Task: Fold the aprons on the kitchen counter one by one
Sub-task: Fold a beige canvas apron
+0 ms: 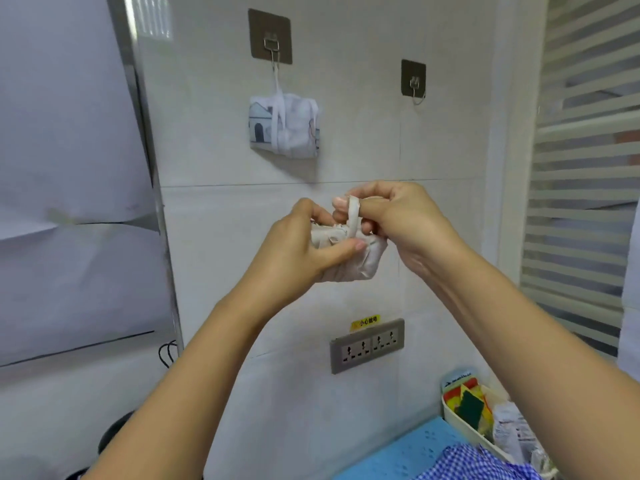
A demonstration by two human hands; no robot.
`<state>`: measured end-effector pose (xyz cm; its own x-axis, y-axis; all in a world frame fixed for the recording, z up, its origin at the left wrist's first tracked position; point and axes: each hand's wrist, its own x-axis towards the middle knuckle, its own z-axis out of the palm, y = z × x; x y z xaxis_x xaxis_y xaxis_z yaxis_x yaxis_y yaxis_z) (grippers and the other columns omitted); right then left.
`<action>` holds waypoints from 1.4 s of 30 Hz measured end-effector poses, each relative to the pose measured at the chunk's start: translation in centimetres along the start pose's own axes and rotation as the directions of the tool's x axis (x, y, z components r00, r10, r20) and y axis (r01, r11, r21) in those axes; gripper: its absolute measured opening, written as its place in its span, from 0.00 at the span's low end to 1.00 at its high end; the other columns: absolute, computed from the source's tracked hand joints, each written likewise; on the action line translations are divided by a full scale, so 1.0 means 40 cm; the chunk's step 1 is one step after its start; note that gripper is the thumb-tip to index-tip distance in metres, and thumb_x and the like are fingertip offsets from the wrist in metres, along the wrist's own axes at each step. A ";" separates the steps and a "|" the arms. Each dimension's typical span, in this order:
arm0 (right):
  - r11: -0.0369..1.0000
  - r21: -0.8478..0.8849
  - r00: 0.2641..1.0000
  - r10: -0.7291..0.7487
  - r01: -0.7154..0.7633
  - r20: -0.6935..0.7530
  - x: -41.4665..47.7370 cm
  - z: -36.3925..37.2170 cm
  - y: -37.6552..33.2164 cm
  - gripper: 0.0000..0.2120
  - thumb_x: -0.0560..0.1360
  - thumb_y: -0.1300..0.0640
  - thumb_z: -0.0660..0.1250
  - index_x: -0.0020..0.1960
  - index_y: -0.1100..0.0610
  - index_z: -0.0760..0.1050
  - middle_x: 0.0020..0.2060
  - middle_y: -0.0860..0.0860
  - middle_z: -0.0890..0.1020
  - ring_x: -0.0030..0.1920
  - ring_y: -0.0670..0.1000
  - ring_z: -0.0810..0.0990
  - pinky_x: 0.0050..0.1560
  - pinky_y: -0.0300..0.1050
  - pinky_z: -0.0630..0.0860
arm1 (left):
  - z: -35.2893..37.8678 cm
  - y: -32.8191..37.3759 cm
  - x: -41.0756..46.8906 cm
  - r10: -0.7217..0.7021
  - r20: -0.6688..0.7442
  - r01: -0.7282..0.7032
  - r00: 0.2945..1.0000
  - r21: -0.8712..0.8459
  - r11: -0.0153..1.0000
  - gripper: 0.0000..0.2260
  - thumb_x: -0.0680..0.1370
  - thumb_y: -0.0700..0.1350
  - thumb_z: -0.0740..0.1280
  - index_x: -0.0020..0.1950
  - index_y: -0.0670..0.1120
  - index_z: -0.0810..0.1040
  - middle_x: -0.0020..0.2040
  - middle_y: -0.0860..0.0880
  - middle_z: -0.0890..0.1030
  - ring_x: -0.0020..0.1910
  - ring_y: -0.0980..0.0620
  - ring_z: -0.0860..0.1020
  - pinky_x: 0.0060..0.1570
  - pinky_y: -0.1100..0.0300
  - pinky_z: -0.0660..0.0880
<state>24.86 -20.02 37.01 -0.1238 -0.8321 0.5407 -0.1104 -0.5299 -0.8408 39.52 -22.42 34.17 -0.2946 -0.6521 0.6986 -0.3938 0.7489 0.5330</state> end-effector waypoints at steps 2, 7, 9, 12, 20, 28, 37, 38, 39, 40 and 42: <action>0.995 -0.010 0.995 -0.095 0.095 -0.042 0.024 0.032 -0.038 0.13 0.68 0.61 0.76 0.35 0.56 0.72 0.34 0.56 0.80 0.27 0.45 0.75 0.28 0.35 0.71 | -0.045 0.013 0.034 -0.004 -0.092 0.002 0.996 -0.022 1.000 0.21 0.69 0.53 0.75 0.53 0.48 0.70 0.45 0.54 0.78 0.43 0.59 0.76 0.35 0.69 0.70; 0.949 -0.144 0.960 -0.279 0.280 0.026 0.071 0.097 -0.122 0.08 0.67 0.60 0.77 0.34 0.58 0.79 0.33 0.55 0.82 0.34 0.47 0.81 0.36 0.38 0.77 | -0.149 0.038 0.102 -0.030 -0.060 0.021 0.998 -0.145 0.989 0.09 0.72 0.51 0.73 0.49 0.48 0.81 0.44 0.49 0.85 0.45 0.52 0.83 0.48 0.50 0.81; 0.941 -0.155 0.953 -0.295 0.302 0.066 0.094 0.113 -0.153 0.05 0.70 0.61 0.75 0.37 0.62 0.82 0.34 0.55 0.84 0.35 0.46 0.82 0.37 0.36 0.78 | -0.176 0.040 0.128 -0.005 -0.095 -0.008 0.995 -0.140 0.990 0.08 0.73 0.51 0.72 0.45 0.47 0.82 0.39 0.50 0.84 0.40 0.54 0.83 0.42 0.54 0.81; 0.940 -0.128 0.945 -0.301 0.317 0.131 0.137 0.133 -0.186 0.06 0.74 0.63 0.70 0.44 0.67 0.83 0.40 0.54 0.86 0.41 0.45 0.83 0.41 0.35 0.80 | -0.210 0.040 0.178 0.006 -0.177 -0.031 0.984 -0.140 0.990 0.07 0.74 0.49 0.72 0.39 0.48 0.78 0.34 0.54 0.80 0.30 0.63 0.77 0.30 0.68 0.73; 0.916 -0.163 0.928 -0.349 0.368 0.131 0.302 0.134 -0.261 0.07 0.73 0.68 0.68 0.50 0.67 0.82 0.49 0.58 0.84 0.51 0.50 0.83 0.56 0.42 0.78 | -0.284 0.049 0.324 0.004 -0.065 -0.018 0.998 -0.215 0.976 0.14 0.75 0.54 0.70 0.48 0.43 0.81 0.40 0.50 0.83 0.38 0.54 0.81 0.42 0.60 0.76; 0.849 -0.493 0.932 -0.313 0.189 -0.182 0.484 0.171 -0.340 0.18 0.71 0.61 0.68 0.27 0.56 0.64 0.26 0.51 0.68 0.30 0.52 0.68 0.34 0.43 0.66 | -0.303 0.033 0.445 -0.058 -0.147 -0.024 0.987 -0.501 0.865 0.12 0.78 0.44 0.68 0.56 0.37 0.79 0.50 0.42 0.83 0.46 0.50 0.83 0.46 0.58 0.81; 0.622 -0.782 0.915 -0.337 0.041 -0.220 0.572 0.227 -0.330 0.17 0.74 0.56 0.69 0.32 0.57 0.65 0.30 0.51 0.70 0.36 0.54 0.74 0.25 0.40 0.63 | -0.326 -0.027 0.512 -0.182 -0.075 0.097 0.980 -0.622 0.777 0.11 0.77 0.40 0.69 0.53 0.33 0.79 0.47 0.40 0.83 0.41 0.46 0.83 0.44 0.54 0.82; 0.616 -0.787 0.914 -0.338 0.036 -0.223 0.576 0.226 -0.327 0.17 0.74 0.56 0.69 0.32 0.57 0.65 0.30 0.51 0.70 0.33 0.53 0.73 0.25 0.40 0.63 | -0.327 -0.032 0.514 -0.190 -0.057 0.109 0.980 -0.648 0.754 0.10 0.76 0.40 0.70 0.52 0.34 0.79 0.46 0.40 0.83 0.39 0.48 0.83 0.41 0.56 0.82; 0.606 -0.795 0.910 -0.348 0.034 -0.226 0.579 0.225 -0.330 0.17 0.74 0.56 0.69 0.32 0.57 0.65 0.29 0.51 0.70 0.31 0.52 0.71 0.25 0.40 0.62 | -0.329 -0.032 0.517 -0.187 -0.045 0.111 0.981 -0.663 0.740 0.08 0.76 0.40 0.69 0.50 0.34 0.79 0.44 0.41 0.83 0.37 0.49 0.83 0.38 0.57 0.81; 0.592 -0.805 0.902 -0.362 0.029 -0.234 0.580 0.224 -0.333 0.17 0.74 0.57 0.69 0.31 0.57 0.64 0.29 0.51 0.69 0.29 0.50 0.69 0.25 0.40 0.61 | -0.327 -0.029 0.518 -0.180 -0.038 0.108 0.983 -0.671 0.733 0.08 0.77 0.40 0.69 0.48 0.35 0.79 0.43 0.42 0.83 0.36 0.50 0.83 0.36 0.58 0.81; 0.555 -0.832 0.880 -0.398 0.008 -0.257 0.584 0.220 -0.343 0.16 0.75 0.60 0.67 0.32 0.57 0.64 0.29 0.51 0.69 0.29 0.50 0.67 0.25 0.40 0.59 | -0.325 -0.020 0.521 -0.163 -0.046 0.088 0.986 -0.679 0.728 0.08 0.77 0.40 0.69 0.49 0.35 0.79 0.42 0.42 0.82 0.34 0.51 0.83 0.34 0.58 0.80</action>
<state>32.18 -33.61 60.95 -0.3185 -0.4794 0.8177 -0.8825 -0.1650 -0.4405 45.01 -35.08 54.52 -0.1860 -0.7590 0.6240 0.2788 0.5682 0.7742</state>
